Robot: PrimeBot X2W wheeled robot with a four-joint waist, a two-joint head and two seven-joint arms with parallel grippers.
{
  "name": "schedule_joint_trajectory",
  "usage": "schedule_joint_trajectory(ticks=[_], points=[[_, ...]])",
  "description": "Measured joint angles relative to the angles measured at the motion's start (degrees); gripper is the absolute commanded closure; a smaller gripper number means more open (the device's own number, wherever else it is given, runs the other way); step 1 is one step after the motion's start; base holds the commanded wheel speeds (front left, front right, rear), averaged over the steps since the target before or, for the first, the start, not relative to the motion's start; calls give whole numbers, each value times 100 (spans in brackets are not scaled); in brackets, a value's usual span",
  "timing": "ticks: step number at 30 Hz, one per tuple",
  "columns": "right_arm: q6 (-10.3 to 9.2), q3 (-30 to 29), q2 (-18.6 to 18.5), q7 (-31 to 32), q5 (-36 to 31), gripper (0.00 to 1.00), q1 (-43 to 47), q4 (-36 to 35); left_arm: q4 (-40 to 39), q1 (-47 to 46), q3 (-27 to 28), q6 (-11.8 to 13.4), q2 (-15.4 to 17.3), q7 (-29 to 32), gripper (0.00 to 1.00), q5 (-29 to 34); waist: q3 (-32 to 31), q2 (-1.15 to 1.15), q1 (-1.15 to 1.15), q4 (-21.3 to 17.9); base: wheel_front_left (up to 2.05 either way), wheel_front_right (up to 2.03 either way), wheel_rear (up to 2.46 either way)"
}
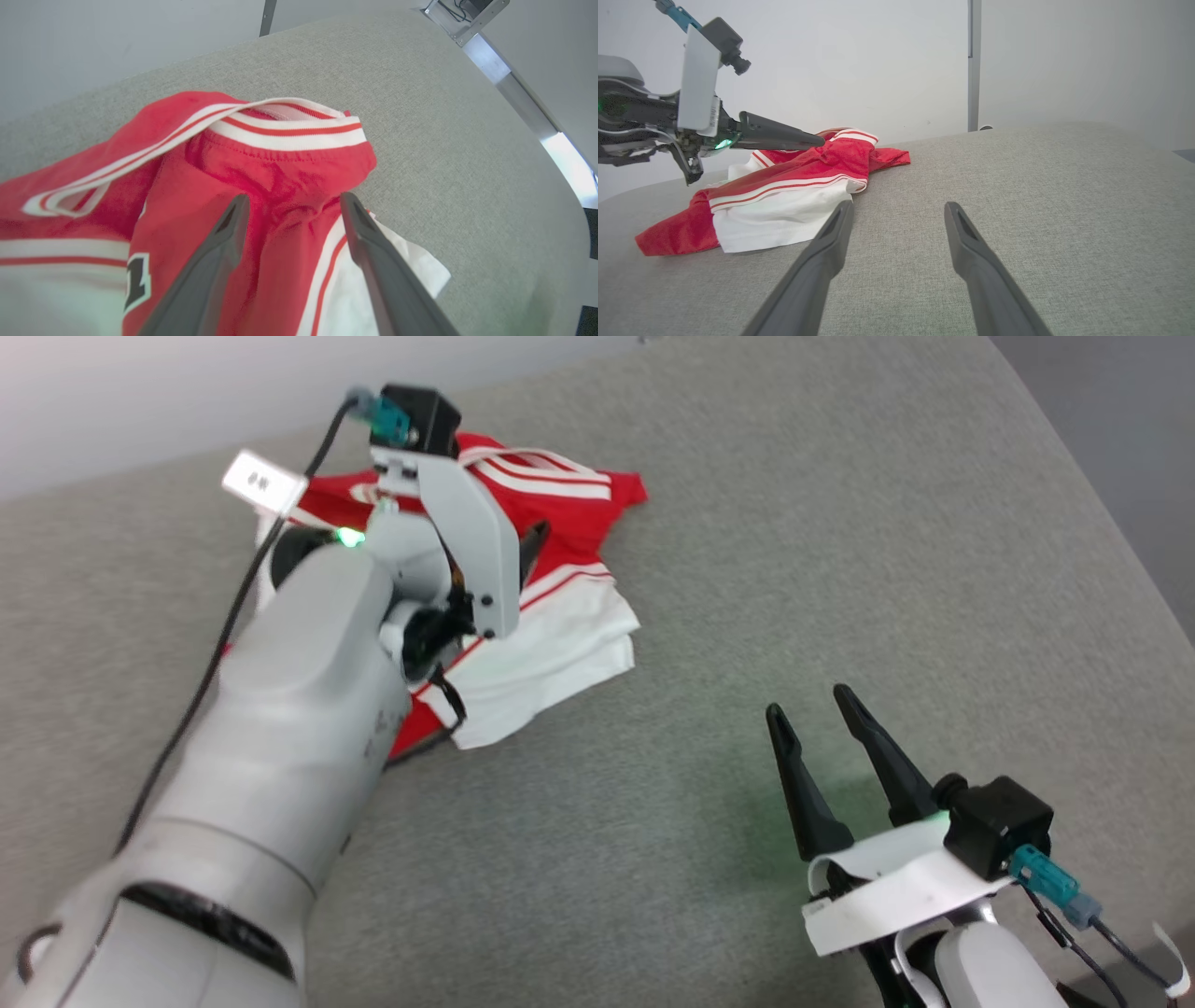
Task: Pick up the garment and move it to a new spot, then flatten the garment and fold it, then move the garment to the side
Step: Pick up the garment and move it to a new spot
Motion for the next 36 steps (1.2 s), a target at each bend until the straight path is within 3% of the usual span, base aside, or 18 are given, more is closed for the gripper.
schedule_joint_trajectory(ticks=[12,21,31,36], points=[[0,-315,-26,-1,-675,0,501,201,-1017,1531,3,-1,465,-1007,0,-821,-591,0,0,670,0,0,0],[0,-779,-436,86,-781,0,932,188,-1336,3161,367,30,709,-2094,0,-1252,-923,0,0,1274,0,0,0],[0,-1447,-716,368,-747,0,1536,-141,-2326,4754,655,408,1171,-3207,0,-1161,-1285,0,0,1708,0,0,0],[0,-1669,-768,456,-726,0,1666,-300,-3103,5477,916,829,1447,-3331,0,-632,-1450,0,0,1815,0,0,0]])
